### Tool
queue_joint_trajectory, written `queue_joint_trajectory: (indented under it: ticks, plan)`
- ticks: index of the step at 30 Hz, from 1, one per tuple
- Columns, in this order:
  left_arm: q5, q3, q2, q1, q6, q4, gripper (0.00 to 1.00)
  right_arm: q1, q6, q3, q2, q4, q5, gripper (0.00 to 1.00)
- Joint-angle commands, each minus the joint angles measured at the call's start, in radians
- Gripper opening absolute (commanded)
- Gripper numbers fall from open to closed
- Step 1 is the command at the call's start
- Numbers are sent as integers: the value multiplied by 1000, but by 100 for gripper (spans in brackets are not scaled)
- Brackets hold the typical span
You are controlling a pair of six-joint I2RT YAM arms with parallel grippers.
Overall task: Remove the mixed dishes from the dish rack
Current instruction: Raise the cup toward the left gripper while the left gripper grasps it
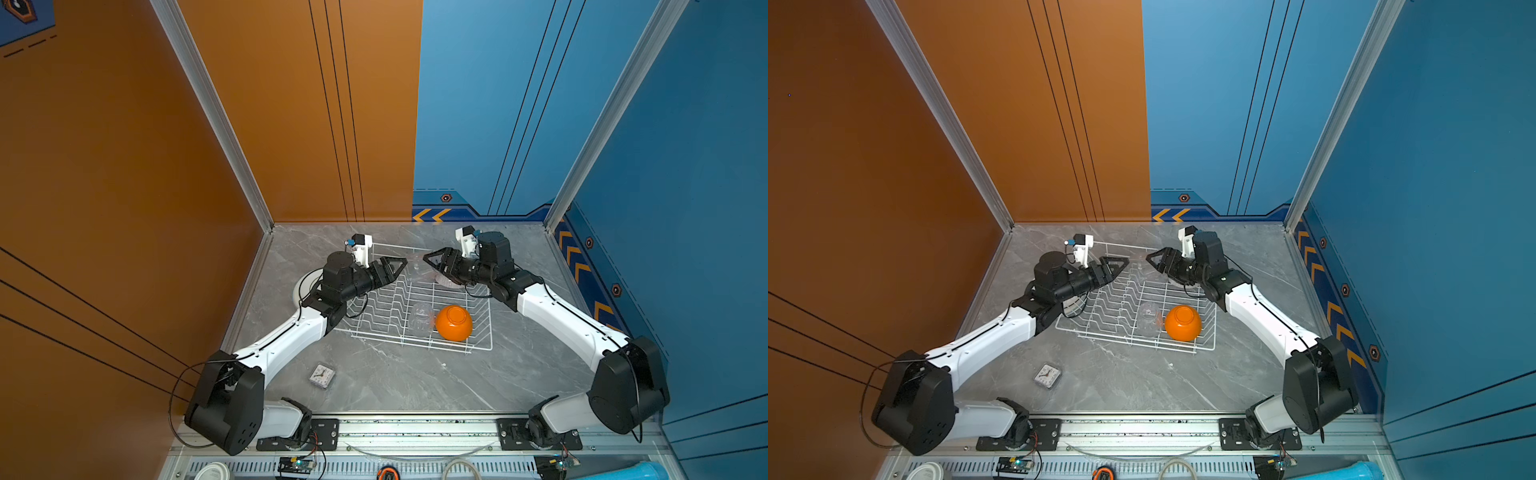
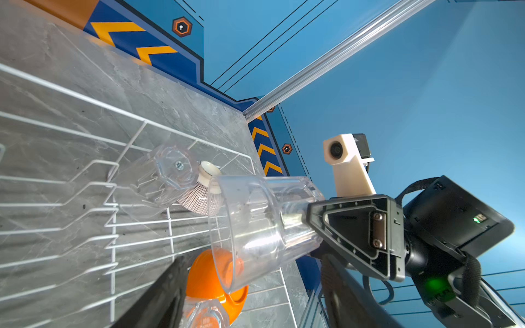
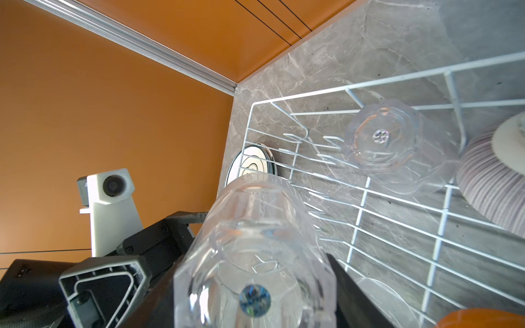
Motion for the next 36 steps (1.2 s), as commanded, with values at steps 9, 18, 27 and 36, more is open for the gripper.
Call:
queue_joint_trajectory:
  ticks: [9, 18, 27, 36]
  plan:
    - [86, 59, 89, -30, -46, 184, 56, -10, 82, -17, -19, 157, -116, 48]
    - [129, 65, 116, -45, -58, 269, 37, -24, 134, -35, -4, 230, -157, 48]
    - [132, 77, 130, -48, -64, 272, 16, -26, 143, -39, 7, 240, -174, 51]
    - [109, 70, 143, -41, -89, 270, 0, -29, 166, -57, 9, 279, -178, 65]
